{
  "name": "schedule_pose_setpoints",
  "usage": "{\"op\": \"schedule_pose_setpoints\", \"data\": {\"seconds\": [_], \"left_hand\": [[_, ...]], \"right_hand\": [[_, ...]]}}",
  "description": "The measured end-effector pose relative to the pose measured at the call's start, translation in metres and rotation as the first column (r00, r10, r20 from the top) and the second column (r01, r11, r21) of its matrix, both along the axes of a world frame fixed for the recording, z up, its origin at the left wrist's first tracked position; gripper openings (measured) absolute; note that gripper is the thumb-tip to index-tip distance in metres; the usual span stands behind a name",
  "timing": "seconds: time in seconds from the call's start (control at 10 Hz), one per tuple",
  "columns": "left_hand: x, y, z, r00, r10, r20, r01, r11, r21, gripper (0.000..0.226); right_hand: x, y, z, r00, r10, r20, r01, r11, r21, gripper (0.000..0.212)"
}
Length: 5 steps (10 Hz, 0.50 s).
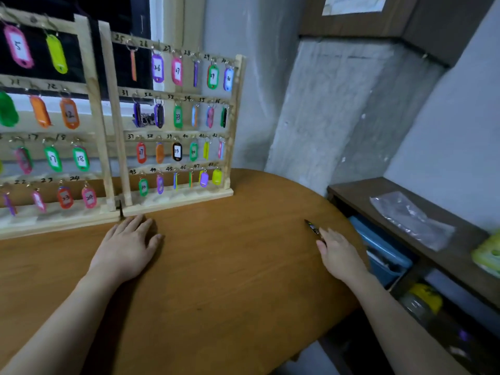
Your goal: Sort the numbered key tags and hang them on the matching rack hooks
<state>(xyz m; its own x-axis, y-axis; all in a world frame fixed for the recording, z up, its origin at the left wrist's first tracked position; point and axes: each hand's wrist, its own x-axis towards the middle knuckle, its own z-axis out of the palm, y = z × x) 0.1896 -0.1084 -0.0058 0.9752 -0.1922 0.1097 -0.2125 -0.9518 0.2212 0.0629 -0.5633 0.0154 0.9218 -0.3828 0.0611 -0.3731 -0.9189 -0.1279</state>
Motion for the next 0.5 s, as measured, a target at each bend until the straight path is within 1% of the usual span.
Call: {"op": "schedule_pose_setpoints", "data": {"seconds": [0.1, 0.2, 0.4, 0.5], "left_hand": [[-0.001, -0.001, 0.001, 1.0, 0.007, 0.009, -0.007, 1.0, -0.01, 0.064], [0.0, 0.0, 0.002, 1.0, 0.007, -0.012, -0.007, 1.0, -0.004, 0.064], [-0.002, 0.001, 0.004, 1.0, -0.001, -0.02, 0.001, 1.0, 0.008, 0.063], [-0.01, -0.003, 0.005, 0.999, 0.008, -0.044, -0.007, 1.0, 0.026, 0.063]], "right_hand": [[0.001, 0.004, -0.002, 0.992, 0.088, -0.086, -0.089, 0.996, 0.003, 0.063], [0.001, 0.005, -0.004, 0.985, 0.104, -0.136, -0.102, 0.994, 0.025, 0.076], [0.002, 0.001, 0.002, 0.981, 0.034, -0.193, -0.028, 0.999, 0.033, 0.089], [0.005, 0.013, 0.008, 0.986, 0.044, -0.16, -0.043, 0.999, 0.008, 0.089]]}}
